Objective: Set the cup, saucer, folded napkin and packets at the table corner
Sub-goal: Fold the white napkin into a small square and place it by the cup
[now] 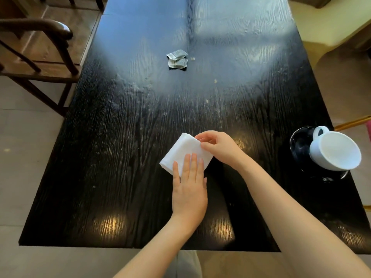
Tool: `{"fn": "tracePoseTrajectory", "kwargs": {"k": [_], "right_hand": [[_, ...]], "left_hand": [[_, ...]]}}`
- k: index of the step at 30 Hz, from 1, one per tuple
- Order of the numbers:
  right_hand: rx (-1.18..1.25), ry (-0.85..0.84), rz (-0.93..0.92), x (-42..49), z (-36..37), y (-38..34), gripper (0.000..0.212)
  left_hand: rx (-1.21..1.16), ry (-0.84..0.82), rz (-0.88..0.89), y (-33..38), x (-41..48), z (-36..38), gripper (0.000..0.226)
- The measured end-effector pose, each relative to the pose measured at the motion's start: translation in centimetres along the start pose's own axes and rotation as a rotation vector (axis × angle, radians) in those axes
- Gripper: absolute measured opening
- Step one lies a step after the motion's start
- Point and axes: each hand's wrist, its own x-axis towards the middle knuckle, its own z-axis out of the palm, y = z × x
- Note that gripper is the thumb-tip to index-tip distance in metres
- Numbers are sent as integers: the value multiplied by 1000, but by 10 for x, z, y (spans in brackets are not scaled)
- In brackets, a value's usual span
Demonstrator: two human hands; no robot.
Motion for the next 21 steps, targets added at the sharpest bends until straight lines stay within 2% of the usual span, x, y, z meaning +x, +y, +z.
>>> {"fn": "tracePoseTrajectory", "kwargs": {"k": [3, 8, 10, 13, 15, 17, 21], "right_hand": [[-82, 56, -107, -7, 9, 12, 27], [-127, 185, -213, -14, 34, 30, 25], [-200, 274, -232, -16, 44, 32, 27], [-364, 391, -265, -24, 58, 34, 38], [-497, 376, -273, -29, 66, 34, 47], [-619, 286, -223, -33, 73, 37, 58], [-748, 263, -162, -31, 79, 49, 59]], "left_hand": [[2, -47, 23, -7, -5, 0, 50], [-154, 142, 44, -26, -2, -9, 44], [-101, 161, -1, -35, 15, -12, 47], [53, 61, -56, -48, 35, -8, 52], [83, 15, -40, -53, 36, 3, 57], [51, 12, -43, -54, 35, 9, 56], [15, -18, -65, -53, 35, 10, 56]]}}
